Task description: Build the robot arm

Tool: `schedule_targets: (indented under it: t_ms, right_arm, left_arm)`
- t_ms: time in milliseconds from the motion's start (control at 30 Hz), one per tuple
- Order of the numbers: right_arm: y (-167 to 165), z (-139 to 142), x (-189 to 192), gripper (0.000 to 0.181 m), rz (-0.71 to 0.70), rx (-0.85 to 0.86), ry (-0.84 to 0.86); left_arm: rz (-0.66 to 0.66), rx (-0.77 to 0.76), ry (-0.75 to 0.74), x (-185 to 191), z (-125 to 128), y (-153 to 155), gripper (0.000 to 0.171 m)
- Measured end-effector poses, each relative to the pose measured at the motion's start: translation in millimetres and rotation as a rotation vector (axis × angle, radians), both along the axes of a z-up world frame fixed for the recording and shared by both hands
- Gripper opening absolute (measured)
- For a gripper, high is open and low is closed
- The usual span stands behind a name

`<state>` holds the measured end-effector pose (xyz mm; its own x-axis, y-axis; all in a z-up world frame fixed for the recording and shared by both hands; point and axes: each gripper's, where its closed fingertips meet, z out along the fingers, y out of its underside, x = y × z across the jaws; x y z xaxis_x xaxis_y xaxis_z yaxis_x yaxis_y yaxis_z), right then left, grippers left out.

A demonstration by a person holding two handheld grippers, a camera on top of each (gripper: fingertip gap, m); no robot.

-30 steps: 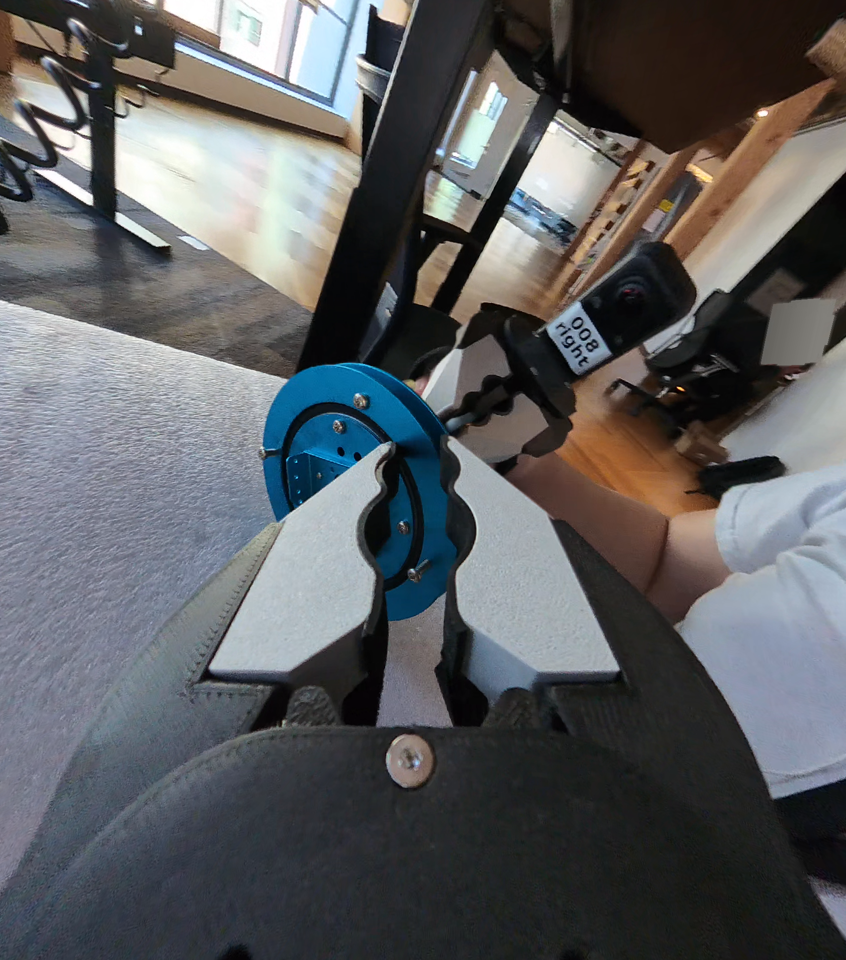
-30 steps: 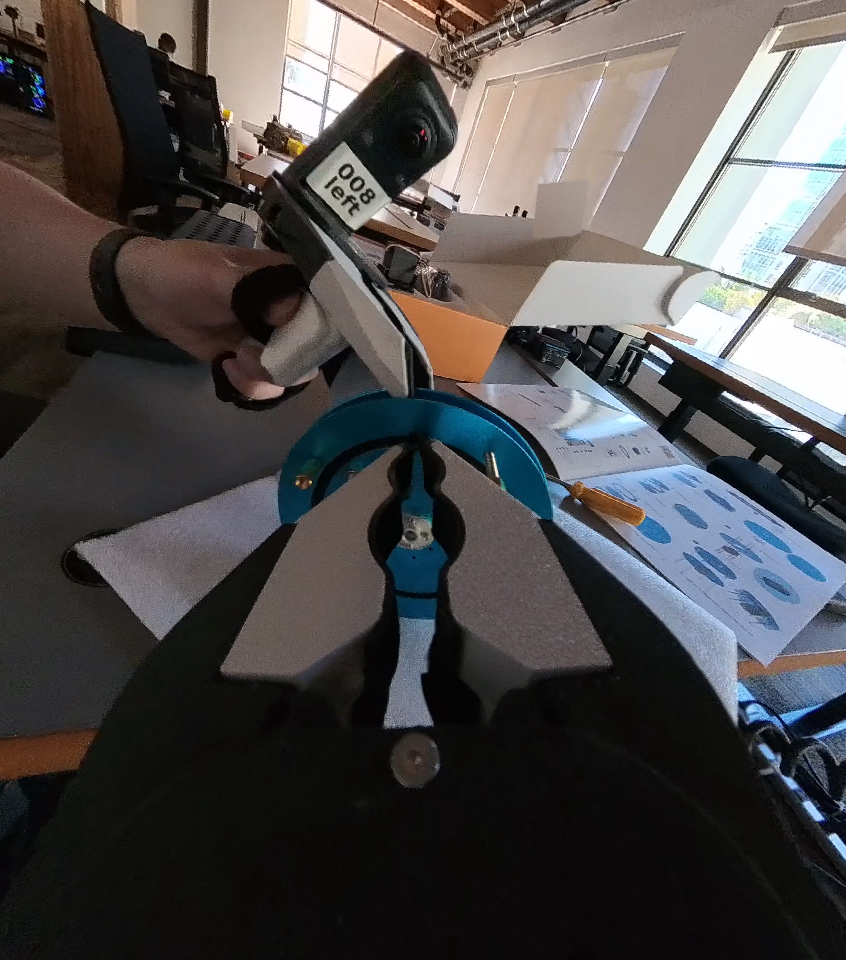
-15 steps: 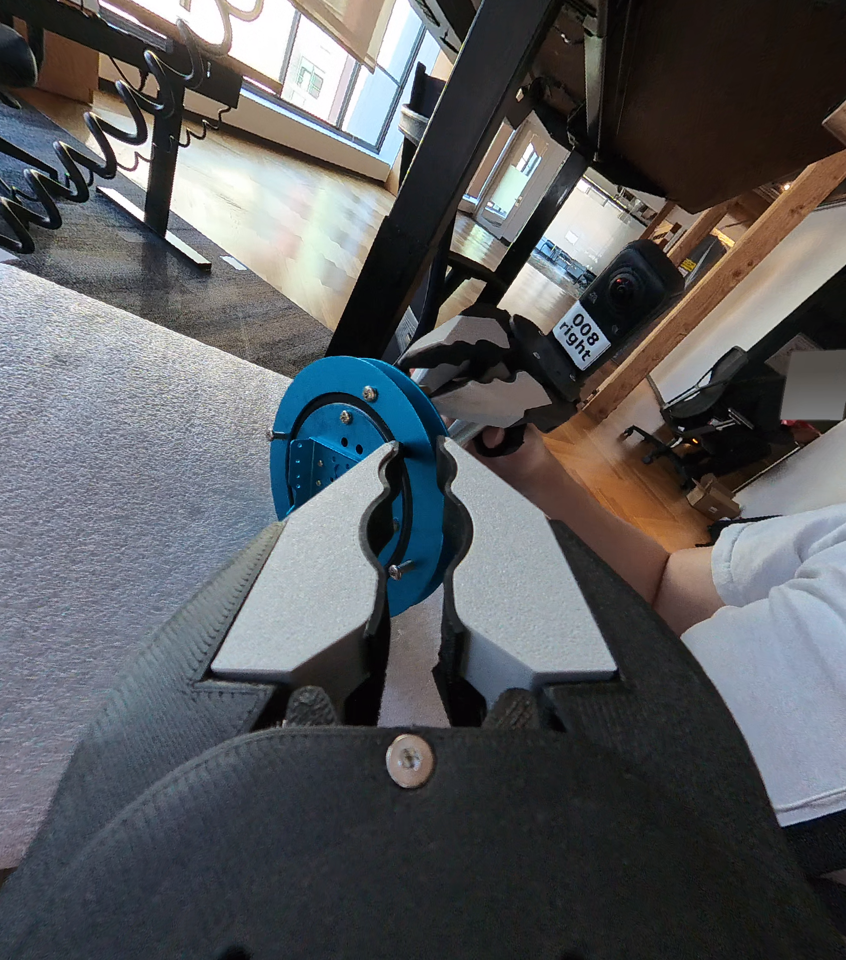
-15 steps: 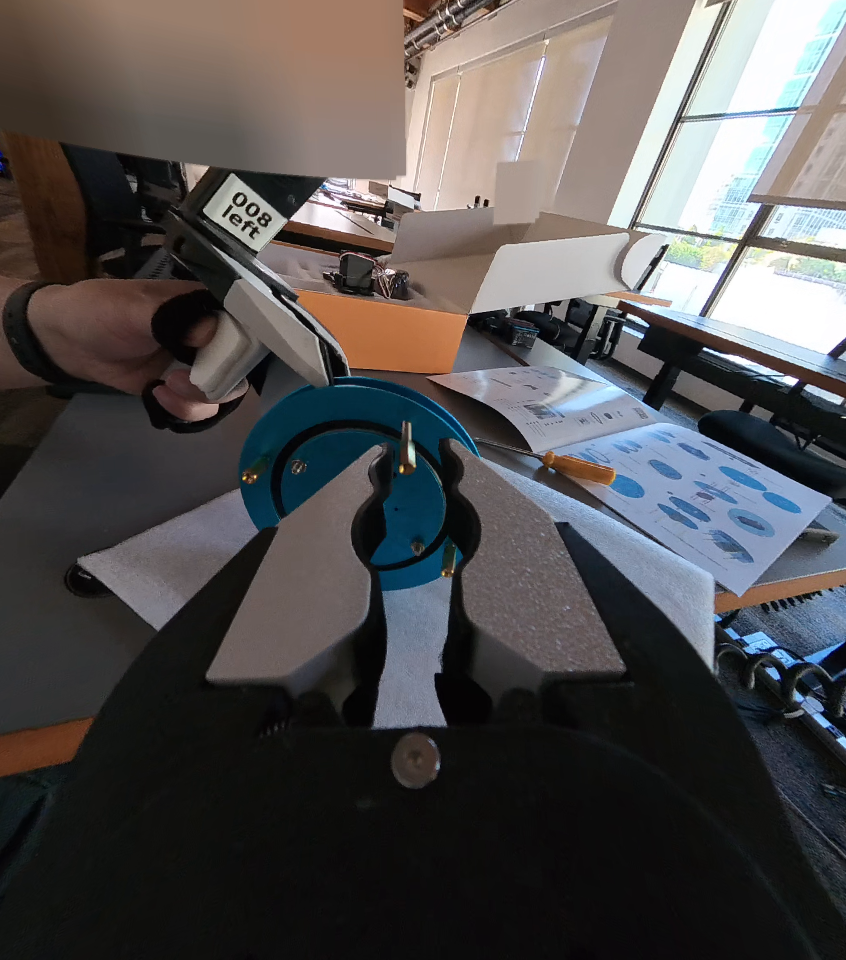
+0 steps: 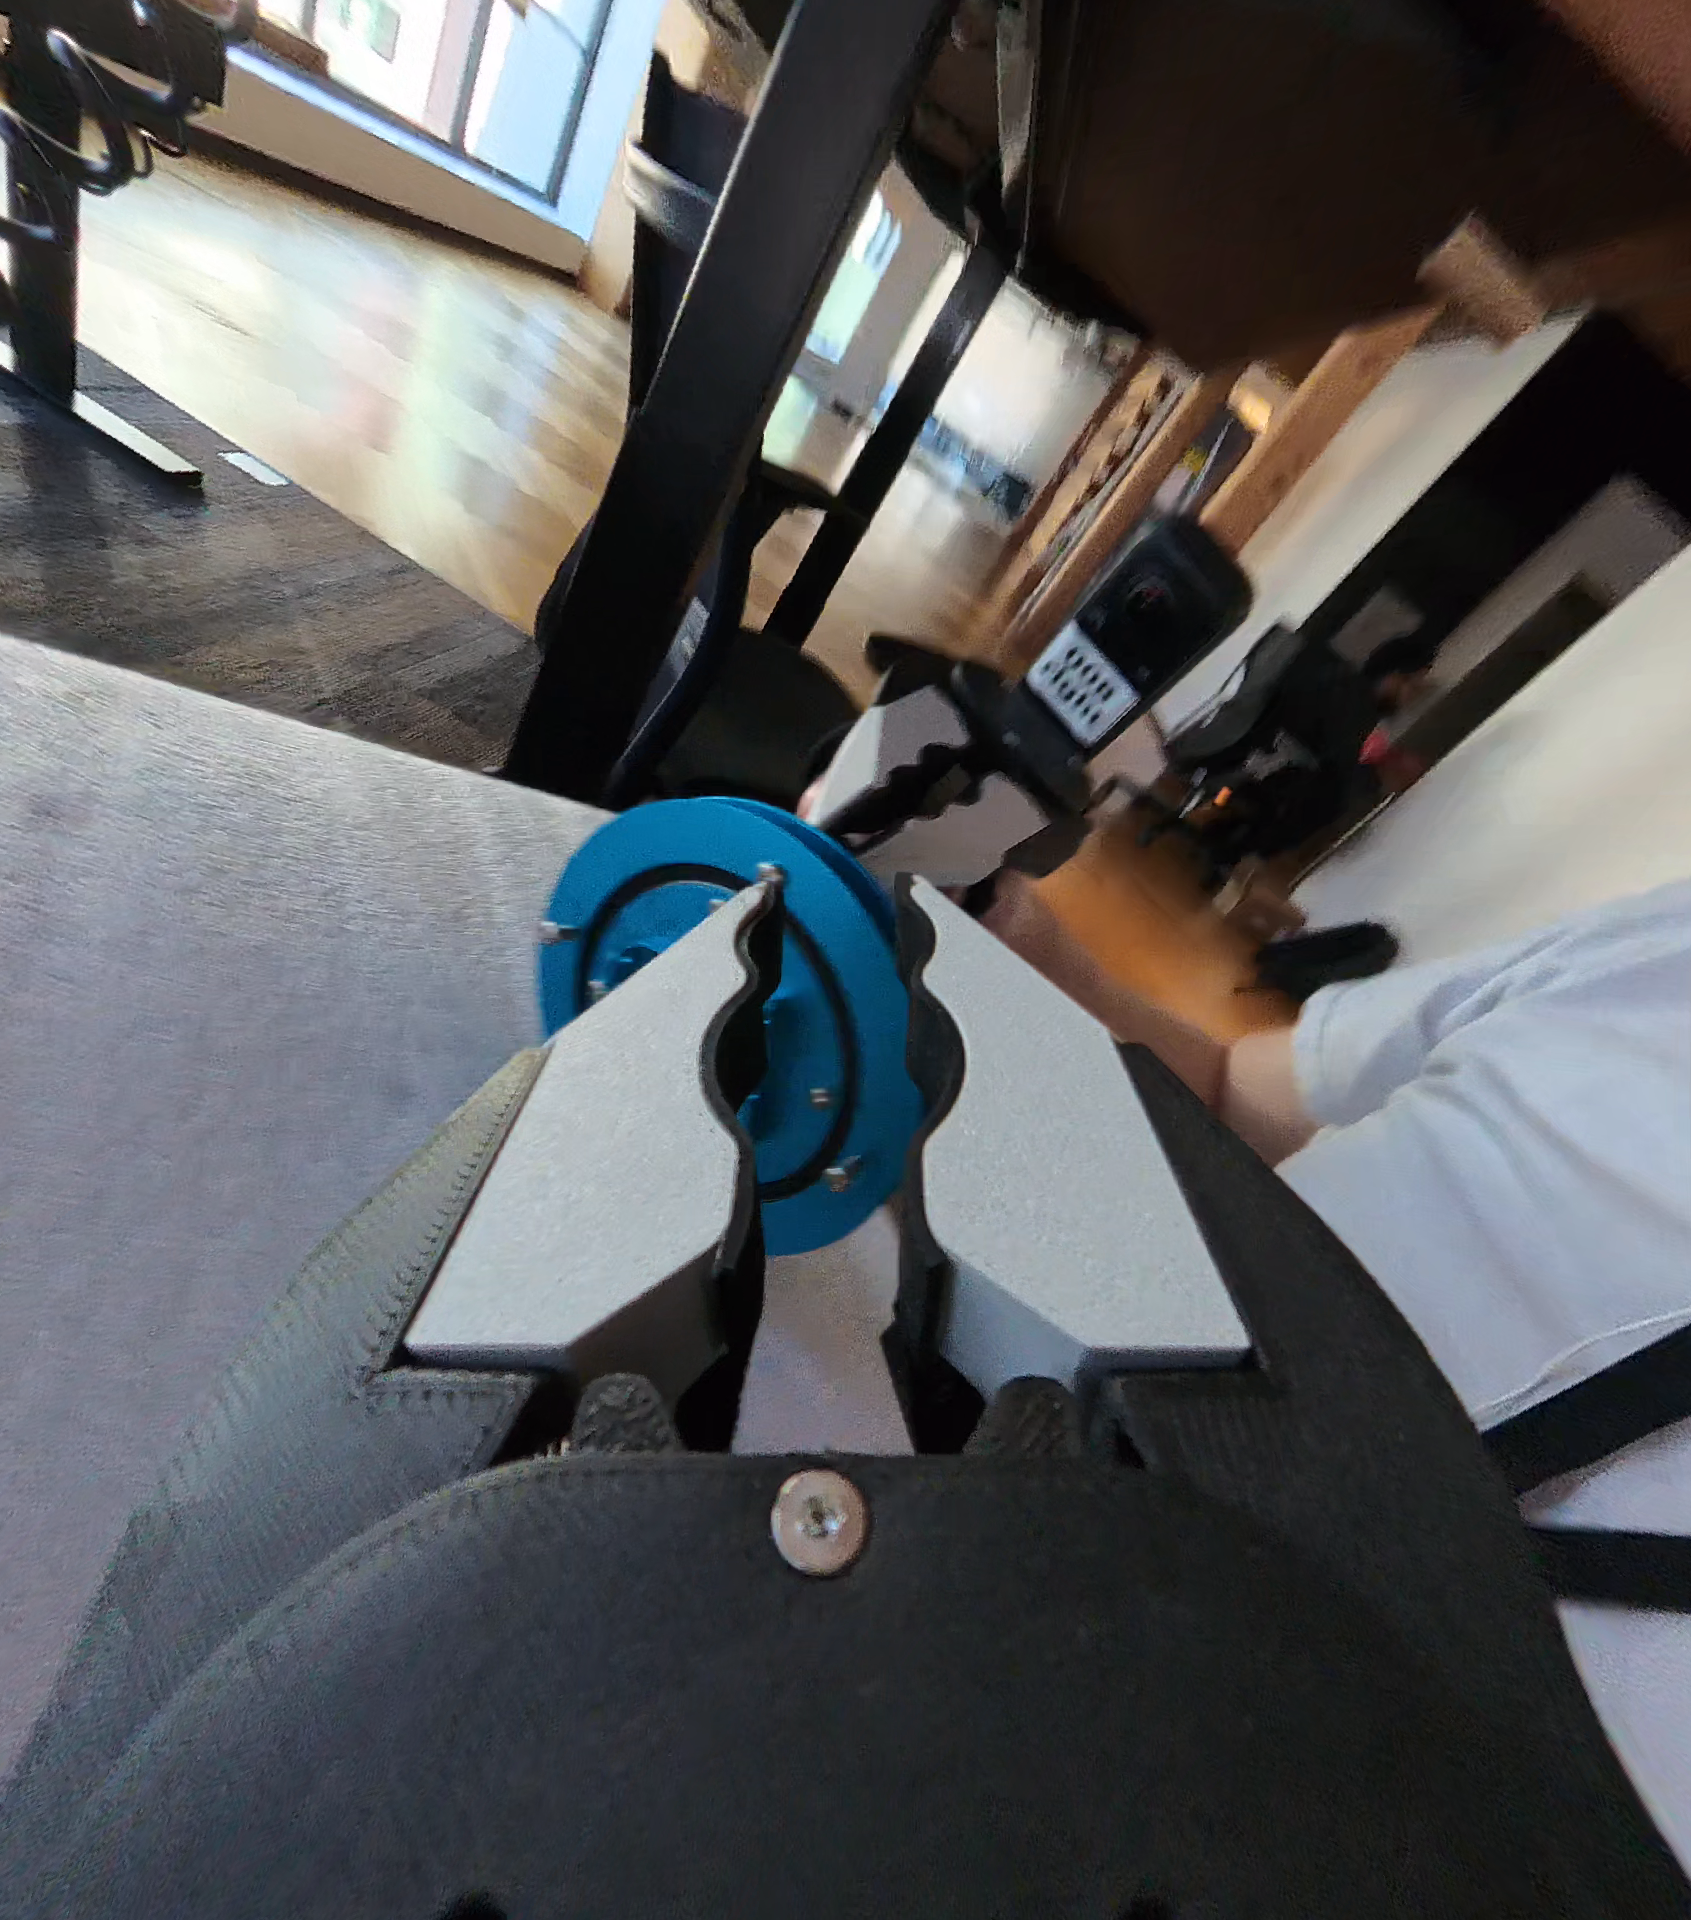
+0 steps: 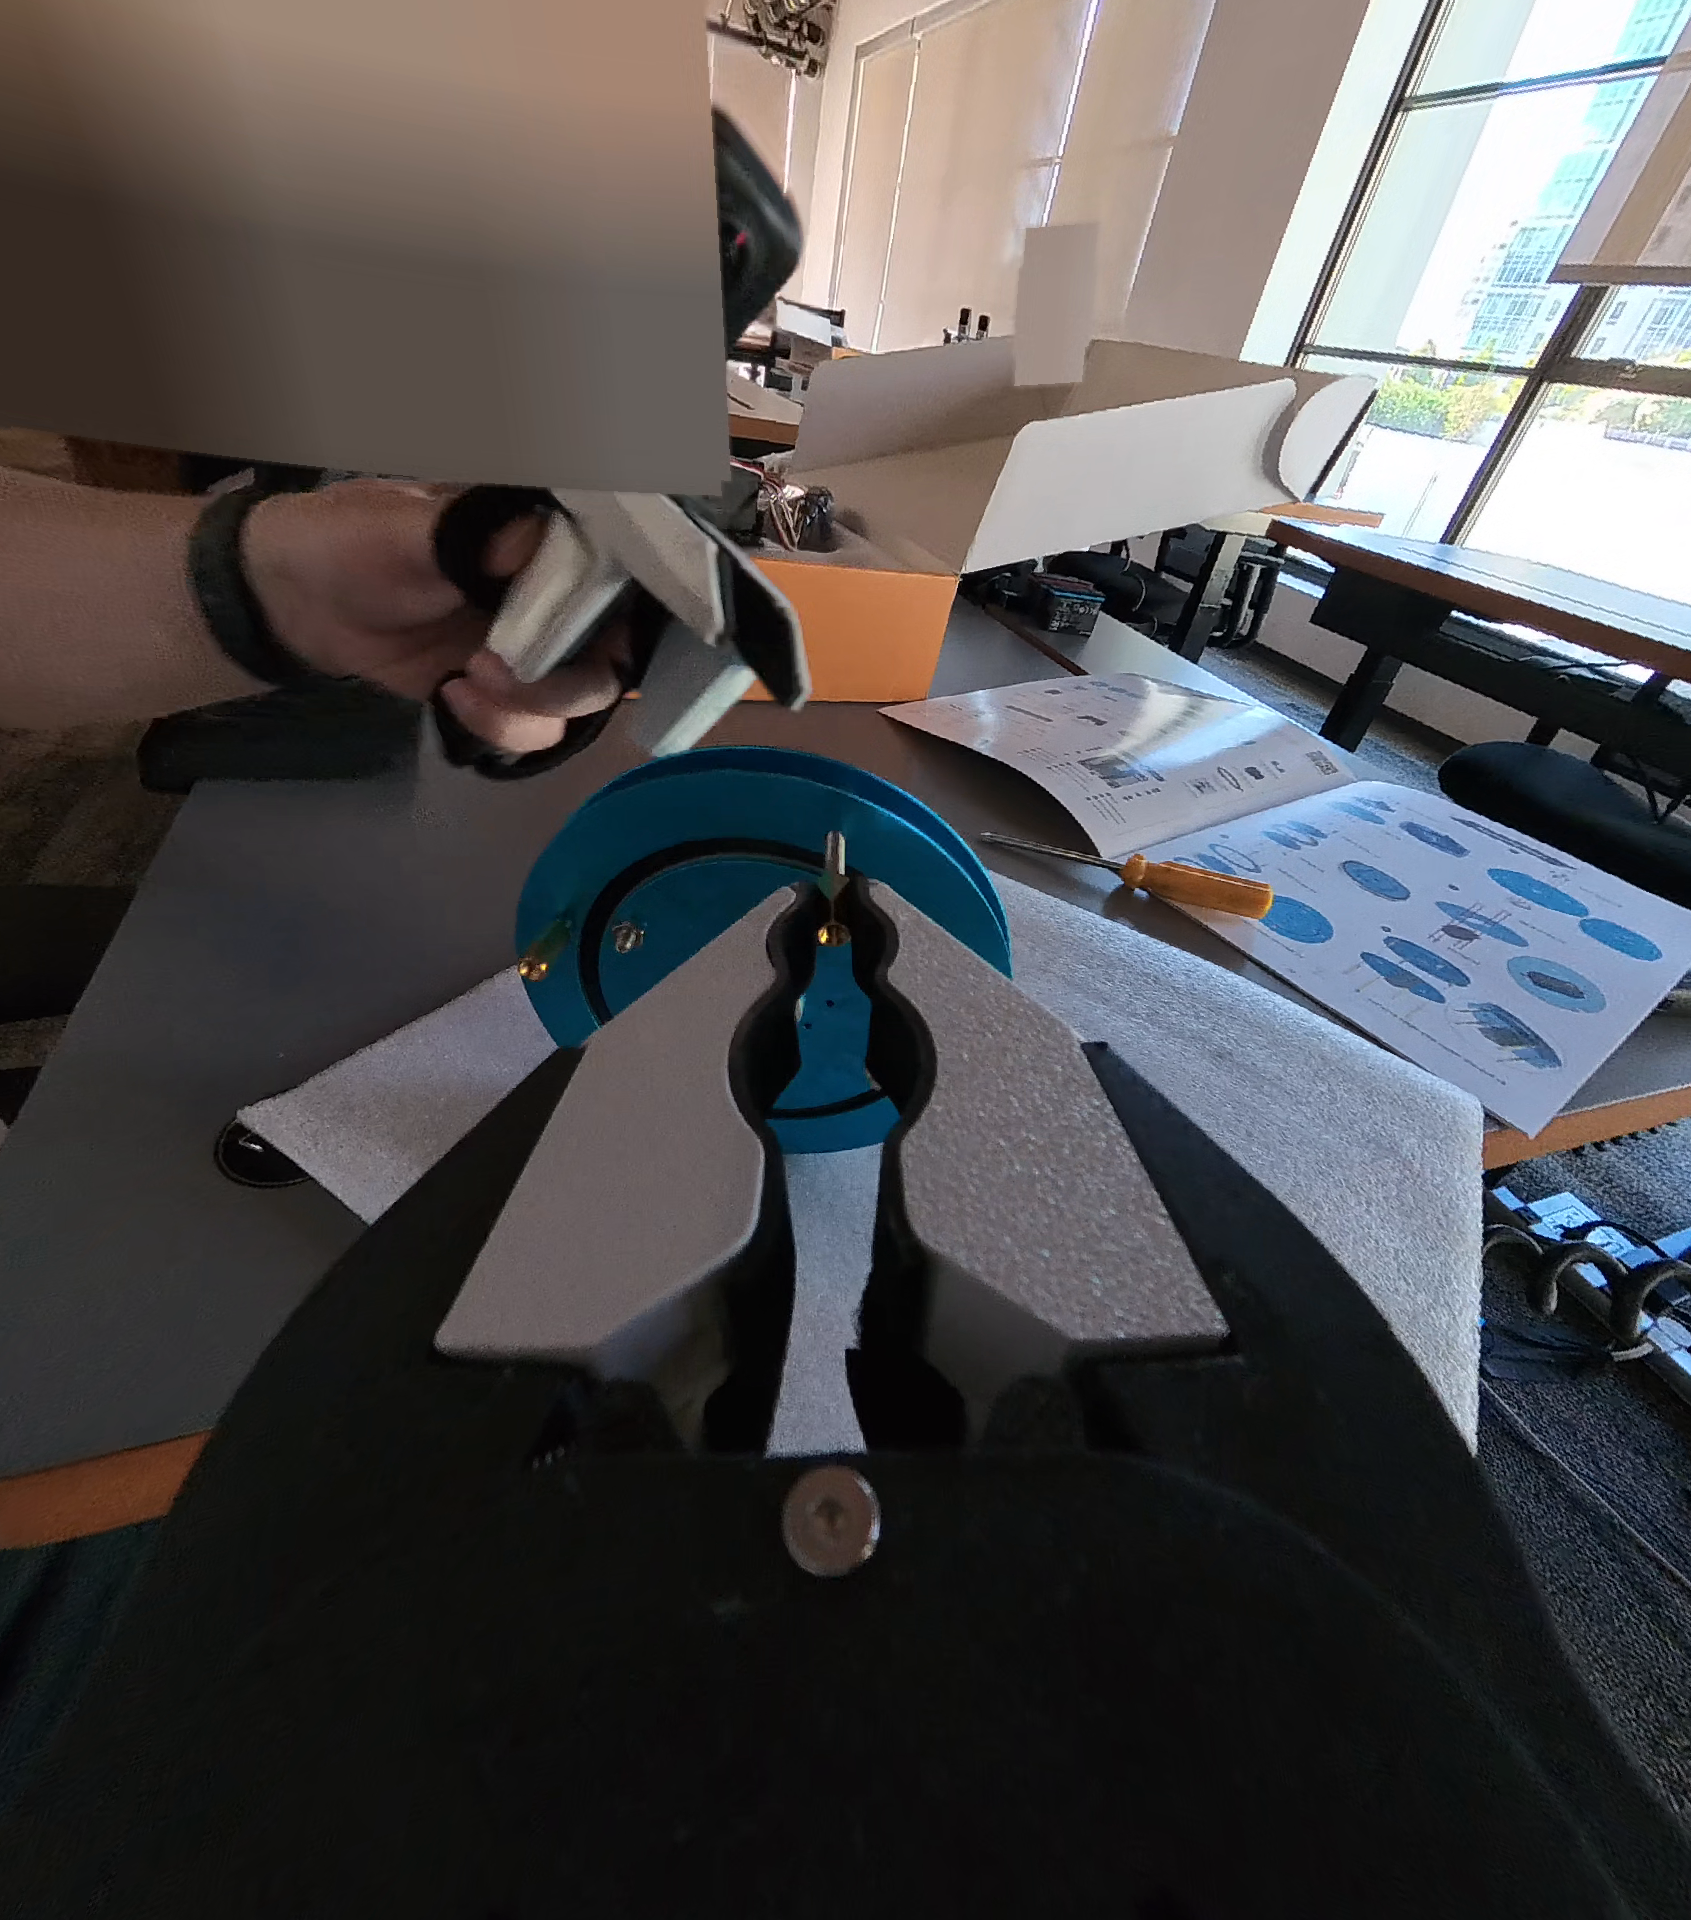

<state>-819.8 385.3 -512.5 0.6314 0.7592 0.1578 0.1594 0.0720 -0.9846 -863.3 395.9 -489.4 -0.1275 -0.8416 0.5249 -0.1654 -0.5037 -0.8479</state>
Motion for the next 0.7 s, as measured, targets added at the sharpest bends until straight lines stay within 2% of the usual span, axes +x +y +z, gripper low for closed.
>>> schedule_targets:
  t_ms: [100, 133, 233, 333, 400, 700]
  right_arm:
    - [-0.9, 0.7, -2.7, 0.004, 0.006, -0.010, -0.006]
    - [-1.1, 0.5, -4.0, 0.004, 0.011, -0.014, -0.006]
    - [-1.0, 0.4, -4.9, 0.004, 0.011, -0.021, -0.007]
    - [-1.0, -0.2, -2.9, 0.004, 0.007, -0.028, -0.011]
    - [-2.9, -0.3, -3.7, 0.004, 0.026, -0.035, -0.005]
    - [0.3, -0.2, -5.4, 0.004, 0.011, -0.027, 0.001]
  left_arm:
    - [-0.087, 0.214, 0.128, 6.9, -22.8, 15.7, 0.024]
    - [-0.159, 0.240, 0.117, 10.7, -25.0, 10.7, 0.025]
    - [-0.240, 0.244, 0.075, 23.9, -26.4, 7.1, 0.024]
    - [-0.343, 0.164, -0.007, 24.3, -16.6, -6.0, 0.017]
    - [-0.346, 0.179, -0.002, 25.2, -20.0, -4.5, 0.004]
    - [-0.359, 0.103, -0.027, 24.3, -21.0, -1.1, 0.004]
